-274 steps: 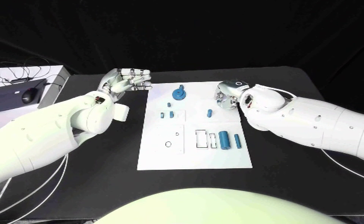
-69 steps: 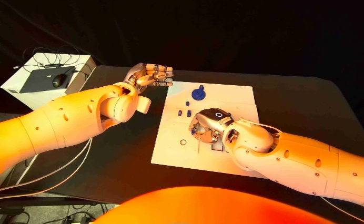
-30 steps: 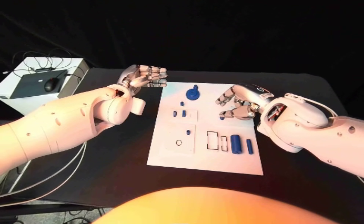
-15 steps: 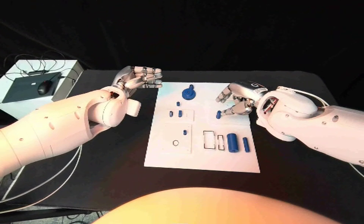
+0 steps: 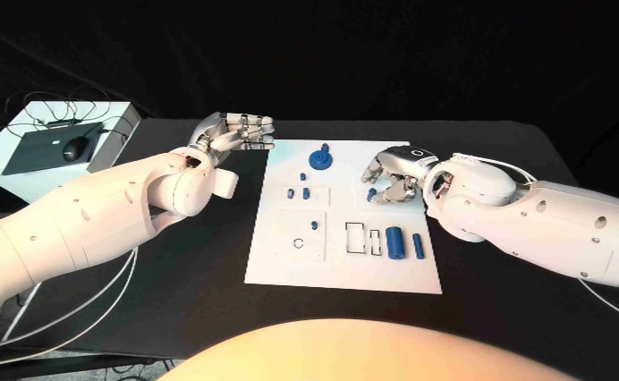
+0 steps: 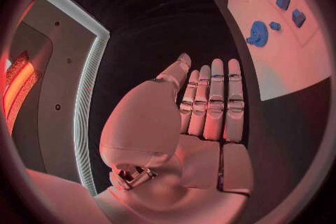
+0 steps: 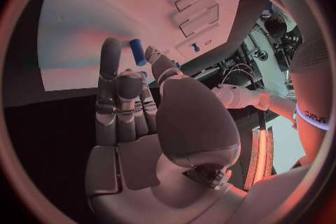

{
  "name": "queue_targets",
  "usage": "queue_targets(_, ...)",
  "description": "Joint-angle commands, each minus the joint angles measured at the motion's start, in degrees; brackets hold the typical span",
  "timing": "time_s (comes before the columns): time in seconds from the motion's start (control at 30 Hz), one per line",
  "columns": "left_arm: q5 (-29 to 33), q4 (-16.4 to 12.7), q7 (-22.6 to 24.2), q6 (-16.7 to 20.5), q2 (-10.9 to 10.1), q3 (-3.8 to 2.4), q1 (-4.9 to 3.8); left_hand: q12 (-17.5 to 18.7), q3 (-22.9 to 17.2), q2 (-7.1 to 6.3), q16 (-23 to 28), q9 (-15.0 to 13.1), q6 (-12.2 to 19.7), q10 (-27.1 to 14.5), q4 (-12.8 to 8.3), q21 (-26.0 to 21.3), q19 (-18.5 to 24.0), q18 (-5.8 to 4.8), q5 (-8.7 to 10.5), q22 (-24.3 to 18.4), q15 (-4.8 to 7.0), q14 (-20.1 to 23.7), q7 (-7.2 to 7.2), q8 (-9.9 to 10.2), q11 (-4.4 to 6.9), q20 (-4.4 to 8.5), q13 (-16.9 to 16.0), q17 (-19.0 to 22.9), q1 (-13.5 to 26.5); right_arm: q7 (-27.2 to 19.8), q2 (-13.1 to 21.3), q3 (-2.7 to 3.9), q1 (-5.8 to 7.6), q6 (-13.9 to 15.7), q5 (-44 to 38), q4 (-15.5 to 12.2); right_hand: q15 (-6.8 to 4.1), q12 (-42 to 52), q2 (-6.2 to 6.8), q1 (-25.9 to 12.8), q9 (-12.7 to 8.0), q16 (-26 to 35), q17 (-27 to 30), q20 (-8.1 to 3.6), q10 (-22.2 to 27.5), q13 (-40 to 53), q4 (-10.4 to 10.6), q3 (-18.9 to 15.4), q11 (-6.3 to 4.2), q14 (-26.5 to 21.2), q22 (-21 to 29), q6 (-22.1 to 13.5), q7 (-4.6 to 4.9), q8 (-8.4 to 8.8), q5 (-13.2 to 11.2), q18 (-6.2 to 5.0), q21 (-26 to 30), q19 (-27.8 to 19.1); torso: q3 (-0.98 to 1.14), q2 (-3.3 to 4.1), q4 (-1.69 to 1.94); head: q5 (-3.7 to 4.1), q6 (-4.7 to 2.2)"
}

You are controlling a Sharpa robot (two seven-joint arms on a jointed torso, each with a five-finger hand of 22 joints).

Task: Assemble the parts on the task board

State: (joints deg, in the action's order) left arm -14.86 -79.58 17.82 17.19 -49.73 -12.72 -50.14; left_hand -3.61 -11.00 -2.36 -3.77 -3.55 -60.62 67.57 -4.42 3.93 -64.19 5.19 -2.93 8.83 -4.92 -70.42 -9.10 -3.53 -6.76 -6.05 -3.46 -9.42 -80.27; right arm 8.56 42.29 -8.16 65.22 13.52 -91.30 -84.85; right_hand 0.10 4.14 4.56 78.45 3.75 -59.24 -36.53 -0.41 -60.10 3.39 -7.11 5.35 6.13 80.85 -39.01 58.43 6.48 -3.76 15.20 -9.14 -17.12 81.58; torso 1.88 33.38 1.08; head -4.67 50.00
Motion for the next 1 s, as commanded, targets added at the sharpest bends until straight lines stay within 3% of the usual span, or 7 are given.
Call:
queue_targets(0.03,0.14,-0.14,0.51,-0.61,-0.06,-0.04,-0.02,0.14,0.15,-0.15,0.07,-0.02,0.29,-0.39,0.3,0.36,-0.33,-0.52,0.05,-0.05,-0.03,0.54,-0.26,-0.08,0.01,-0.03,0.02,0.03,0.32,0.42,-0.38,-0.08,-0.25,-2.18,-1.51,0.24,-0.15,0.0,-0.79,-0.42,-0.02,0.22,-0.1,-0.38,-0.97,-0.03,-0.4,0.69,-0.05,0.07,-0.33,0.75,0.13,0.22,0.05,-0.96,0.07,0.11,0.03,-0.03,-0.06,-0.01,0.0)
queue_targets(0.23,0.14,-0.19,0.47,-0.52,-0.14,-0.04,-0.02,0.14,0.15,-0.15,0.07,-0.02,0.29,-0.39,0.3,0.36,-0.33,-0.52,0.05,-0.05,-0.03,0.54,-0.26,-0.08,0.01,-0.03,0.02,0.03,0.32,0.68,-1.04,-0.23,-0.55,-2.53,-1.87,0.78,-0.44,-0.36,-1.76,-1.09,-0.01,0.23,-0.2,-0.64,-3.19,-0.05,-1.32,3.32,-0.48,0.14,-1.12,2.13,0.36,0.22,-0.32,-0.88,-0.2,-0.13,0.06,-0.05,-0.08,0.02,0.0)
queue_targets(0.53,0.16,-0.21,0.44,-0.49,-0.25,-0.04,-0.02,0.14,0.13,-0.06,0.07,-0.02,0.3,-0.41,0.42,0.37,-0.34,-0.53,0.05,-0.15,-0.04,0.55,-0.29,-0.09,-0.01,-0.05,0.02,0.02,0.36,1.4,-1.42,-0.3,-0.79,-1.94,-2.27,1.14,-0.68,-0.56,-2.14,-3.62,0.01,0.19,-0.41,-0.88,-4.99,-0.05,-1.43,12.01,-0.81,0.22,-2.94,4.31,0.93,0.23,-0.99,-0.73,-0.81,-0.73,0.05,-0.06,-0.05,0.18,0.0)
queue_targets(0.7,0.24,-0.19,0.42,-0.48,-0.33,-0.04,-0.02,0.14,0.13,-0.04,0.07,-0.02,0.29,-0.42,0.46,0.37,-0.34,-0.53,0.05,-0.16,-0.04,0.55,-0.28,-0.1,-0.01,-0.05,0.02,0.02,0.38,1.67,-1.34,-0.31,-0.85,-1.81,-2.5,1.3,-0.64,-0.55,-1.59,-3.98,0.0,0.19,-0.5,-0.87,-4.93,-0.04,-1.15,13.85,-0.75,0.2,-3.64,4.75,1.02,0.21,-0.97,-0.76,-0.87,-0.85,0.06,-0.03,-0.07,0.11,0.0)
queue_targets(1.0,0.28,-0.22,0.66,0.02,-0.39,-0.04,-0.02,0.14,0.07,0.0,0.07,-0.02,0.29,-0.4,0.5,0.37,-0.35,-0.51,0.04,-0.23,-0.03,0.56,-0.28,-0.09,0.01,-0.04,0.02,0.01,0.32,2.03,-1.42,-0.32,-0.88,-2.34,-2.76,1.52,-0.39,-0.61,-1.03,-3.88,0.02,0.3,-0.48,-0.74,-3.37,-0.05,-1.27,13.74,-0.33,0.16,-4.01,4.97,1.1,0.18,-1.19,-0.87,-0.8,-1.04,0.06,-0.02,-0.09,0.14,0.0)
